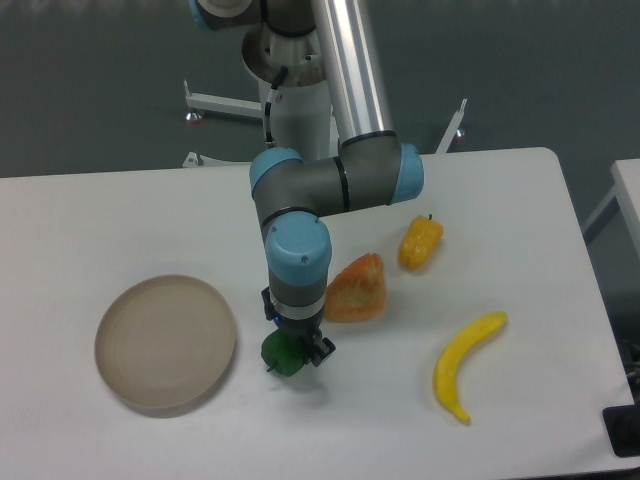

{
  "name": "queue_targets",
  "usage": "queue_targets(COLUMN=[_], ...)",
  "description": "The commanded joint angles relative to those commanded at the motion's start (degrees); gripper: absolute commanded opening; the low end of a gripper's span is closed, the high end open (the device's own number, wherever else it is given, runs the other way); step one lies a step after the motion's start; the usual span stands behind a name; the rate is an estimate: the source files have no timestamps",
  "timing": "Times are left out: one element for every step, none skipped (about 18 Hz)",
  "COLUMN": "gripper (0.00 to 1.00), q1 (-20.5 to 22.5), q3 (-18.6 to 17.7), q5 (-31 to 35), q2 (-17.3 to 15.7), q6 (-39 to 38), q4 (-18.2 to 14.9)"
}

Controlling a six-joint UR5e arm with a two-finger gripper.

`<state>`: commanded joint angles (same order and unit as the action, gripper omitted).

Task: Place the green pepper on the table
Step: 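Lower the green pepper onto the table and open the gripper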

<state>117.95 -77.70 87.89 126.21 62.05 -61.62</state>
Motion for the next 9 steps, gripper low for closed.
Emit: queue_targets(gripper=[1.00, 1.00, 1.00, 1.00, 1.00, 1.00, 1.00, 1.00, 1.00], q1=[0.09, 0.09, 0.09, 0.09, 0.17, 0.26, 0.61, 1.83, 2.72], q3=[0.09, 0.26, 0.70, 1.23, 1.58, 1.84, 2.02, 2.20, 2.20], q5=[0.00, 0.00, 0.00, 0.09, 0.00, 0.00, 0.00, 0.00, -0.08], q2=[0.00, 0.09, 0.09, 0.26, 0.18, -0.09, -0.44, -1.40, -2.36], q6=[-0.09, -0.09, -0.09, 0.00, -0.18, -0.18, -0.09, -0.09, 0.08], q4=[0.61, 1.14, 1.23, 1.24, 1.24, 1.24, 1.15, 1.06, 0.97])
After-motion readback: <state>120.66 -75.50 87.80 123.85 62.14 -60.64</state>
